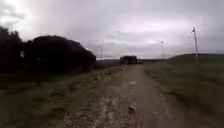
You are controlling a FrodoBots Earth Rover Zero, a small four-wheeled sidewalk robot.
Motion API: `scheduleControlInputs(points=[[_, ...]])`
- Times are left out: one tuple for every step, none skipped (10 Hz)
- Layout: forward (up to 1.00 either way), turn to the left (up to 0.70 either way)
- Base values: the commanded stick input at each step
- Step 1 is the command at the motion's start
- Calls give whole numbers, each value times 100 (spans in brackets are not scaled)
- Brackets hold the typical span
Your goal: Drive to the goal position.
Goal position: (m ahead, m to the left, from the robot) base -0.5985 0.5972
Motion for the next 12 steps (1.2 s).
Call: scheduleControlInputs(points=[[50,-50],[50,-30],[50,-7],[50,0],[50,0],[50,0],[50,0],[50,0],[50,-4],[50,-7],[50,-11],[50,-14]])
